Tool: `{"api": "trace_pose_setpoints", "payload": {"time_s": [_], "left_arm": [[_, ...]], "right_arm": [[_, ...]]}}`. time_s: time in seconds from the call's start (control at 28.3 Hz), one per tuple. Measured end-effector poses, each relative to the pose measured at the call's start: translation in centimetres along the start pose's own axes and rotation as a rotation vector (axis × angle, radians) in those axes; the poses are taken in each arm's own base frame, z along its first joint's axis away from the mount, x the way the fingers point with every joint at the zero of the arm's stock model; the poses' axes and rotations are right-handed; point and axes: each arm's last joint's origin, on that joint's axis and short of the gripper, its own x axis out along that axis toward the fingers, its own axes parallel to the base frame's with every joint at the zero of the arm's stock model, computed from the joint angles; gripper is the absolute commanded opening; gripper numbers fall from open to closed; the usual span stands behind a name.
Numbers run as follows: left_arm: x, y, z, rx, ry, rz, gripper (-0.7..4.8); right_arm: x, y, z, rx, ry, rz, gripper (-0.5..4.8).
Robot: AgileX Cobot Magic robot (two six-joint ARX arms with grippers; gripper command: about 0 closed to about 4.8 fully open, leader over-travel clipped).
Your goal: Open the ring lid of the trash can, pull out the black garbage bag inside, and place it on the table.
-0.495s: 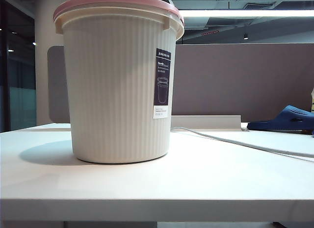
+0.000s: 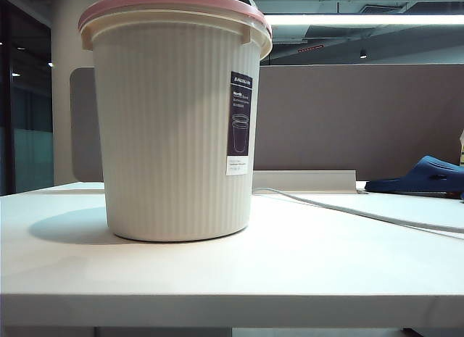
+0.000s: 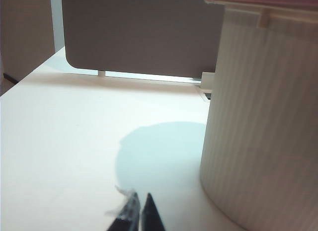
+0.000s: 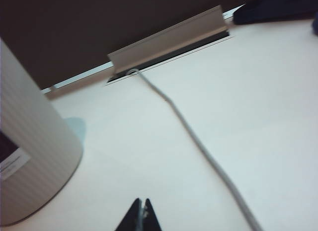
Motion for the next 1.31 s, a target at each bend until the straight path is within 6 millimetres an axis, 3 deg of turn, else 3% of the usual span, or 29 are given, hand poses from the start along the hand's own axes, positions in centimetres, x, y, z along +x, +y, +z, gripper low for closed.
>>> {"api": "trace_pose_setpoints", "payload": {"time_s": [0.14, 0.32, 0.74, 1.02, 1.31], "left_arm": [[0.0, 0.0, 0.0, -0.025, 0.001, -0.005, 0.19], [0.0, -0.3, 0.0, -0.246, 0.022, -0.107, 0.19], [0.0, -0.6, 0.1, -0.628, 0.057, -0.182, 0.19], [-0.7, -1.3, 3.2, -0.581, -0.054, -0.396, 0.17], [-2.6, -2.2, 8.5, -0.402, -0.156, -0.507, 0.17]], "right_arm": [[0.0, 0.3, 0.1, 0.079, 0.022, 0.074, -0.02], [-0.3, 1.0, 0.7, 0.151, 0.073, 0.151, -0.02], [-3.4, 5.7, 8.5, 0.116, -0.046, 0.232, -0.02], [0.1, 8.4, 14.4, 0.145, 0.115, 0.274, -0.02], [6.4, 11.3, 16.7, 0.145, 0.244, 0.411, -0.02]]}}
